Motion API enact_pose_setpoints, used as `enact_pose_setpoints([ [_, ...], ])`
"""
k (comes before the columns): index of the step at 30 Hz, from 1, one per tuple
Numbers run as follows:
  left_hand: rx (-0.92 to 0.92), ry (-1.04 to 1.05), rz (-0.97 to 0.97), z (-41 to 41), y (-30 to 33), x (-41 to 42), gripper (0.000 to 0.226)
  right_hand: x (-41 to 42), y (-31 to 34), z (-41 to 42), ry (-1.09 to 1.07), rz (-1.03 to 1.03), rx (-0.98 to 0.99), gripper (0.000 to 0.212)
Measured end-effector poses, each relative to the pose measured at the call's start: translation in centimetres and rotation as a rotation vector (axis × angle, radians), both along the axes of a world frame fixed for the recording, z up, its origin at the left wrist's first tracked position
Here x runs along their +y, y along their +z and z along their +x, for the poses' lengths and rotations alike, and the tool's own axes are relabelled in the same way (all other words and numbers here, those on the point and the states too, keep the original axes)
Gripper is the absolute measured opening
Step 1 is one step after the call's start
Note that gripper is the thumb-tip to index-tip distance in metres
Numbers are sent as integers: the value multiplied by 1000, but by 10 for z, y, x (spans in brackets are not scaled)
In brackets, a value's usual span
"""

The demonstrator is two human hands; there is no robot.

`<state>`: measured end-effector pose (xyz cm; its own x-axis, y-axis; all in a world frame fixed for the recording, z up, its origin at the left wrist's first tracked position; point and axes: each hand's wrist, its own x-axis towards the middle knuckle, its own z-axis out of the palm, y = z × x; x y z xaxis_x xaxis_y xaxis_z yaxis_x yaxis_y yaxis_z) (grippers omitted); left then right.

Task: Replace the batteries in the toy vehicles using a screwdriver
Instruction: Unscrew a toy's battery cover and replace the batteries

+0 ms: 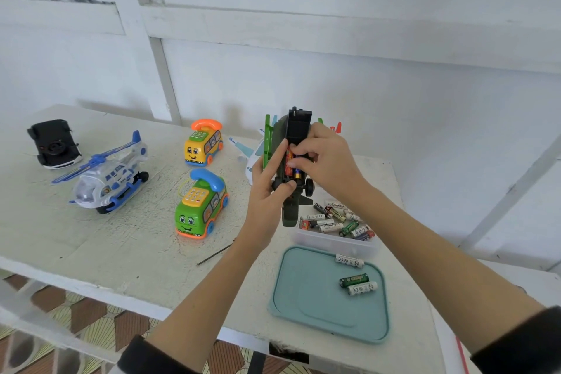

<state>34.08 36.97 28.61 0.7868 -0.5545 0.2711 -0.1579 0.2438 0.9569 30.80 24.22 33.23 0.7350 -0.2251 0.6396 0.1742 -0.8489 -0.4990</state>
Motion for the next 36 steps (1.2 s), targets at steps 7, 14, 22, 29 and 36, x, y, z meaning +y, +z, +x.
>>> enact_pose_setpoints([
  [7, -11, 21, 7, 4, 4, -2, 71, 2, 3, -2, -14, 3, 84, 23],
  [14, 20, 43, -25, 15, 4, 1, 70, -8, 21, -4, -66, 114, -71, 6],
  [22, -25, 40, -49, 11, 8, 6, 65, 1, 33, 11, -64, 228, 77, 39],
  [29, -66, 31, -33, 10, 7, 11, 66, 4, 23, 15, -31, 280, 103, 41],
  [36, -71, 17, -55, 8, 7, 12, 66, 12, 28, 11, 25, 290, 79, 46],
])
